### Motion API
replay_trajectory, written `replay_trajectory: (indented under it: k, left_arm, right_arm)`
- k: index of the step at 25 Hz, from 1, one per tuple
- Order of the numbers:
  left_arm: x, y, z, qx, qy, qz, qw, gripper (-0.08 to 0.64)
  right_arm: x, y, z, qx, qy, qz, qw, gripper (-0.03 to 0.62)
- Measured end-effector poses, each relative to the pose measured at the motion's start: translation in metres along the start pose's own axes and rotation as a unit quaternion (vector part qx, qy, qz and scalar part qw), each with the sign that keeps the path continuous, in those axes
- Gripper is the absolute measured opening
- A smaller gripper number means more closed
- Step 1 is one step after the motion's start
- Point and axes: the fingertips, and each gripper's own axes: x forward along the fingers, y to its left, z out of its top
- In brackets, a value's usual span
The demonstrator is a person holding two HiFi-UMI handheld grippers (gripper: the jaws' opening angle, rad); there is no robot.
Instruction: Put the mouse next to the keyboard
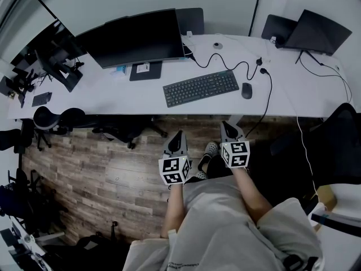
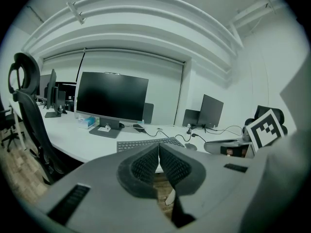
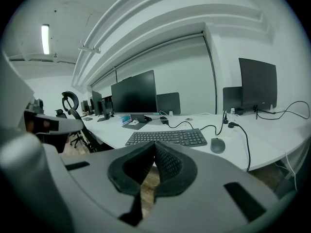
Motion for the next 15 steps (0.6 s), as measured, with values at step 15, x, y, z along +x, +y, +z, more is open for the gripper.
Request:
replay_trajectory:
  k: [15]
  left_arm:
    - [0.0004, 0.0022, -0.0015, -0.002, 0.0, 0.002, 1.0, 0.023]
  right_arm:
    - [0.0001, -0.0002, 0.0, -0.01, -0.001, 0.001, 1.0, 0.002]
